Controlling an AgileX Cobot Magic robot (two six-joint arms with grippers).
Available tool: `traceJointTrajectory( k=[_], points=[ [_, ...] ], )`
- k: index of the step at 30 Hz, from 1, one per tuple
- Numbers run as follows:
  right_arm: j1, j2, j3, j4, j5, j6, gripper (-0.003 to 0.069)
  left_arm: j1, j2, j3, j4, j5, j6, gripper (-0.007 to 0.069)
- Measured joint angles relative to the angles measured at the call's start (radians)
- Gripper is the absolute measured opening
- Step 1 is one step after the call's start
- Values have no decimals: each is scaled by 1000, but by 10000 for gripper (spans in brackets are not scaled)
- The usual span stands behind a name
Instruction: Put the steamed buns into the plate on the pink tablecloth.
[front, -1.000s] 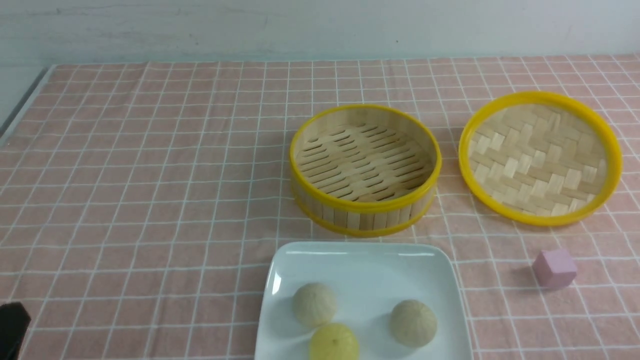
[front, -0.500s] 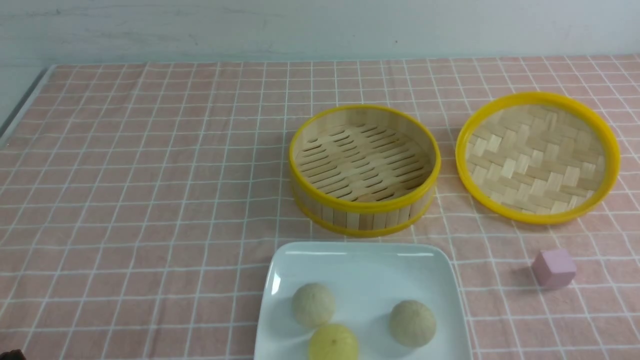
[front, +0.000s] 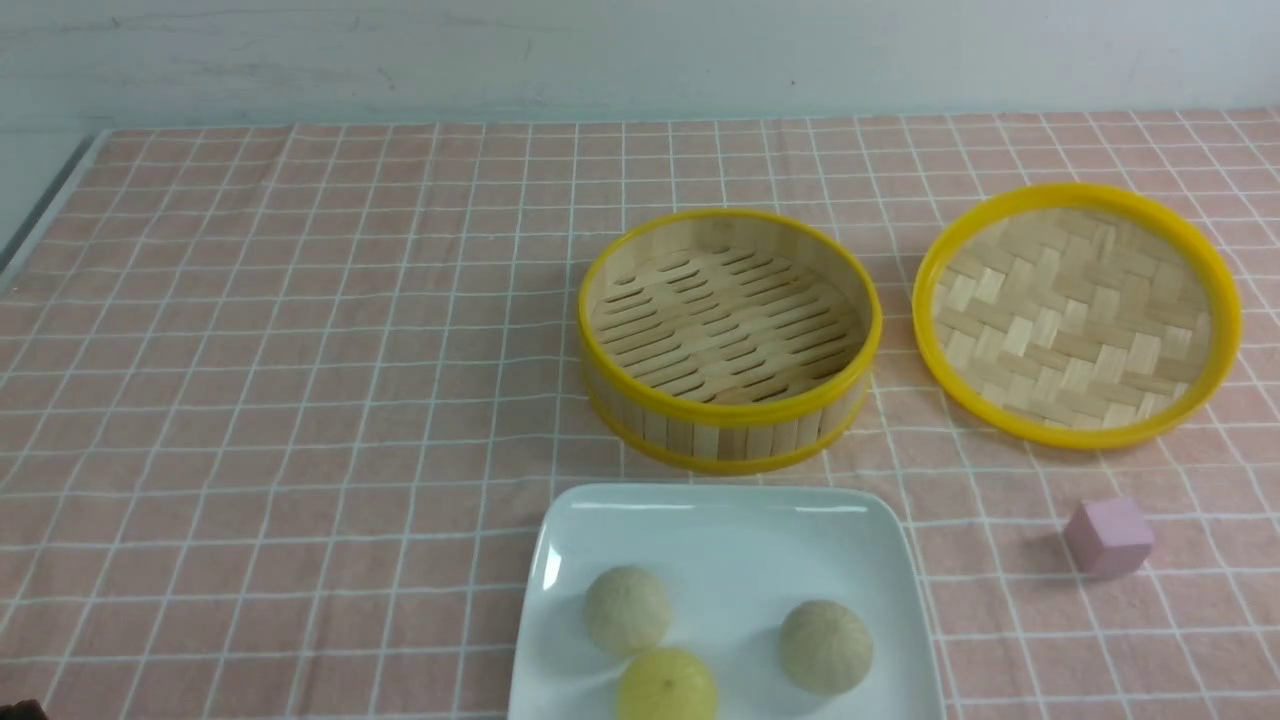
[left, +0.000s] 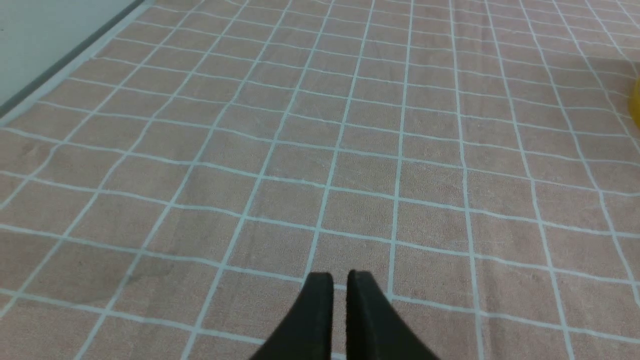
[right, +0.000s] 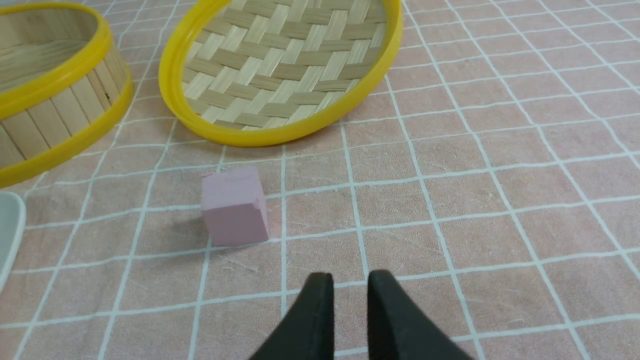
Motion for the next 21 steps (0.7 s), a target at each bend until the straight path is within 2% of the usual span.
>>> traceJointTrajectory(
  k=[21],
  points=[
    [0, 0, 0, 0, 0, 0, 155, 0, 0, -1, 4, 3, 0, 90]
  ],
)
